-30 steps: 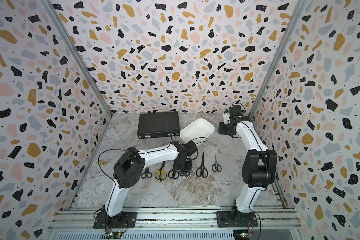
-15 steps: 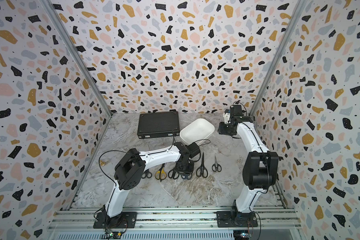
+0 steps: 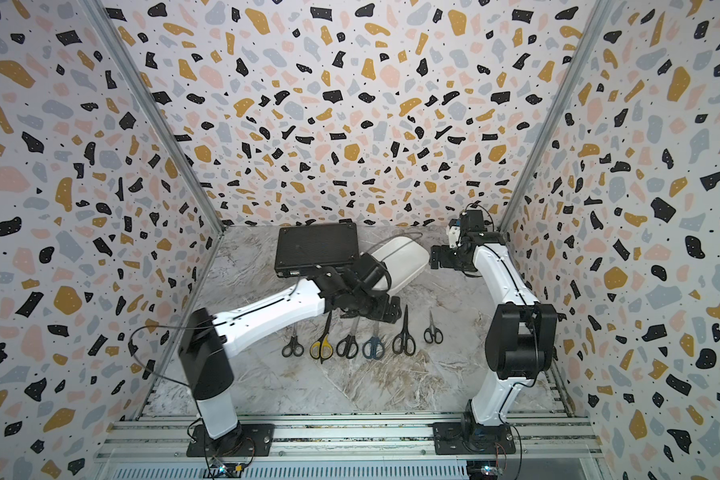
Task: Take the scissors out of the storage box
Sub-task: Adjust the scissors at the center of the board, then reset both arms
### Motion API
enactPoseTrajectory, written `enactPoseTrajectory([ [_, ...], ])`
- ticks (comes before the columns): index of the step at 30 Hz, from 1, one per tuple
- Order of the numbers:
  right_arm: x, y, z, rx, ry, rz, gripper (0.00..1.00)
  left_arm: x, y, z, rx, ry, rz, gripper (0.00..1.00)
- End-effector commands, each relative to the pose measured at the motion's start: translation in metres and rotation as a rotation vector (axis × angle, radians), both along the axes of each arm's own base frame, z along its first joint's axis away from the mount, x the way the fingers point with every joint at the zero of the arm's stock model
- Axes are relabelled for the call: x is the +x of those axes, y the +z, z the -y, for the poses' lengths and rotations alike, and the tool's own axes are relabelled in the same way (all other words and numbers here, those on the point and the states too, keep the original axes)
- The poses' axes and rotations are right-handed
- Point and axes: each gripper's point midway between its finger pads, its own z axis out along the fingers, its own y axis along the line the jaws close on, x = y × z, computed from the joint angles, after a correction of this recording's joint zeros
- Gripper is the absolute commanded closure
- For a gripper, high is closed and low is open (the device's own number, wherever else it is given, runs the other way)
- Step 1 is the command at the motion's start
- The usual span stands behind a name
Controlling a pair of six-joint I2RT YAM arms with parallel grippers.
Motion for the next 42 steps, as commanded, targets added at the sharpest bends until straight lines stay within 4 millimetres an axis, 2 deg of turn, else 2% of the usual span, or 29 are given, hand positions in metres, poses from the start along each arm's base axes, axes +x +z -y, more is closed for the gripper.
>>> enactPoseTrajectory([
  [1, -0.006, 0.027, 0.013, -0.075, 0.001, 0.081, 0.0, 0.036, 0.039, -0.072, 0.17, 0.01, 0.312, 0.0],
  [5, -0.003, 0.031, 0.034, -0.093, -0.066, 0.178, 0.0, 0.077, 0.047, -0.19, 0.269, 0.26, 0.454, 0.0],
  [8, 0.001, 0.025, 0.057, -0.161, -0.153, 0.325, 0.0, 0.105, 0.028, -0.278, 0.297, 0.481, 0.499, 0.0],
  [9, -0.003, 0.018, 0.065, -0.193, -0.188, 0.359, 0.0, 0.112, 0.017, -0.3, 0.306, 0.52, 0.513, 0.0],
  [12, -0.015, -0.001, 0.084, -0.276, -0.247, 0.434, 0.0, 0.123, -0.013, -0.341, 0.362, 0.592, 0.509, 0.0],
  [15, -0.028, -0.03, 0.092, -0.316, -0.255, 0.429, 0.0, 0.127, -0.037, -0.373, 0.418, 0.664, 0.471, 0.0],
  [19, -0.04, -0.052, 0.097, -0.31, -0.312, 0.492, 0.0, 0.13, -0.055, -0.386, 0.396, 0.664, 0.529, 0.0],
  [23, -0.041, -0.045, 0.104, -0.314, -0.362, 0.533, 0.0, 0.136, -0.077, -0.381, 0.403, 0.6, 0.53, 0.0],
  [26, -0.049, -0.053, 0.099, -0.3, -0.332, 0.484, 0.0, 0.139, -0.074, -0.374, 0.361, 0.578, 0.57, 0.01],
  [30, -0.064, -0.072, 0.099, -0.295, -0.343, 0.489, 0.0, 0.126, -0.085, -0.366, 0.359, 0.509, 0.508, 0.0],
  [33, -0.066, -0.081, 0.1, -0.273, -0.377, 0.553, 0.0, 0.113, -0.099, -0.371, 0.341, 0.544, 0.533, 0.0],
  [36, -0.059, -0.086, 0.092, -0.254, -0.331, 0.542, 0.0, 0.111, -0.111, -0.373, 0.302, 0.595, 0.588, 0.0],
  [39, -0.058, -0.09, 0.068, -0.228, -0.206, 0.593, 0.0, 0.11, -0.116, -0.361, 0.274, 0.522, 0.595, 0.0],
  [41, -0.062, -0.091, 0.068, -0.229, -0.221, 0.699, 0.0, 0.104, -0.112, -0.358, 0.245, 0.517, 0.67, 0.0],
  [42, -0.063, -0.094, 0.07, -0.235, -0.228, 0.659, 0.0, 0.1, -0.112, -0.359, 0.248, 0.525, 0.678, 0.0],
])
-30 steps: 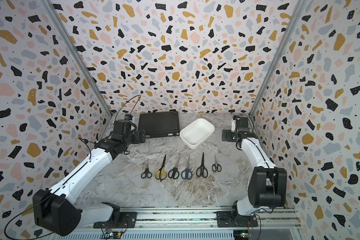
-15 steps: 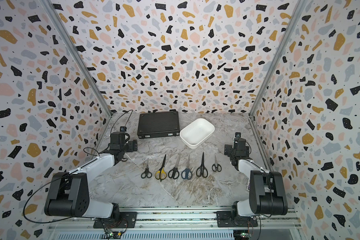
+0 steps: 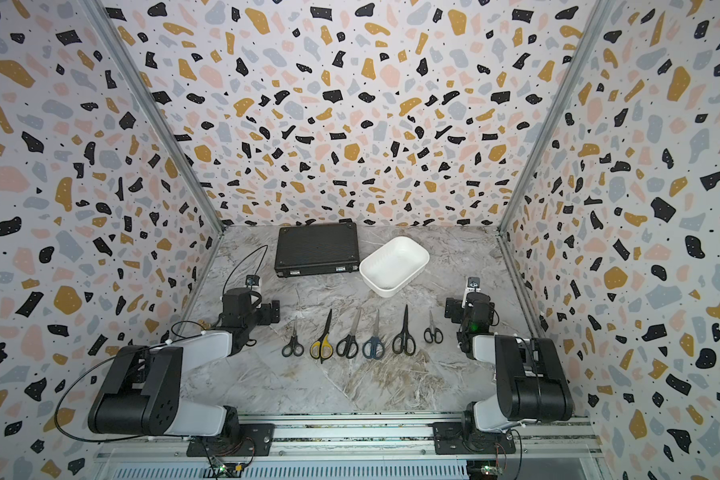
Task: Take the scissors out of the storage box
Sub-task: Reset both arms
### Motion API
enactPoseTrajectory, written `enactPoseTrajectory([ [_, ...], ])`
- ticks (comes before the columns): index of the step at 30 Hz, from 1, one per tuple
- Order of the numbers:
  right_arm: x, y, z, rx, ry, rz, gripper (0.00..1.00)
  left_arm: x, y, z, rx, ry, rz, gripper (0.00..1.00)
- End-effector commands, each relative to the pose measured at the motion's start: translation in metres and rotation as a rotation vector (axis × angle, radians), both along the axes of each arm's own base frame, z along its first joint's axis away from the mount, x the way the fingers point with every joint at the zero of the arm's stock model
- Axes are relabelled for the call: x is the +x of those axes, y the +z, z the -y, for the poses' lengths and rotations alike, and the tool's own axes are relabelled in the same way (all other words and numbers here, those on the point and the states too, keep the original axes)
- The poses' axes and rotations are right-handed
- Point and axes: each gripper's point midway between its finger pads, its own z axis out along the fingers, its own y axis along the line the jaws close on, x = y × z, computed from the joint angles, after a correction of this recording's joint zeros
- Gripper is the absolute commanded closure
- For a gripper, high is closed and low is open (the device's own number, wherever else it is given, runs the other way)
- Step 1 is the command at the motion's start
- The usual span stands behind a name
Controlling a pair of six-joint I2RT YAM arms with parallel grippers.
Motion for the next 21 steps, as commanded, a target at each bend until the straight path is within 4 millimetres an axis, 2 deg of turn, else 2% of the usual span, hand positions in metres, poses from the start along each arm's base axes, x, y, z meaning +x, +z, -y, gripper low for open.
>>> enactPoseTrajectory([
  [1, 0.0061, 0.0166, -0.0074, -0.013, 0.037, 0.079, 0.0, 0.0112, 0.0347, 0.0071, -0.006, -0.036, 0.22, 0.0],
  [3, 0.0083, 0.019, -0.0096, -0.025, 0.046, 0.118, 0.0, 0.0105, 0.0339, 0.007, 0.018, -0.024, 0.274, 0.0],
  [5, 0.0083, 0.0192, -0.0094, -0.03, 0.042, 0.109, 0.0, 0.0083, 0.0318, 0.0084, 0.028, -0.027, 0.227, 0.0],
  [21, 0.0083, 0.0178, -0.0111, -0.04, 0.045, 0.097, 0.0, 0.0081, 0.0333, 0.0098, 0.033, -0.029, 0.252, 0.0],
])
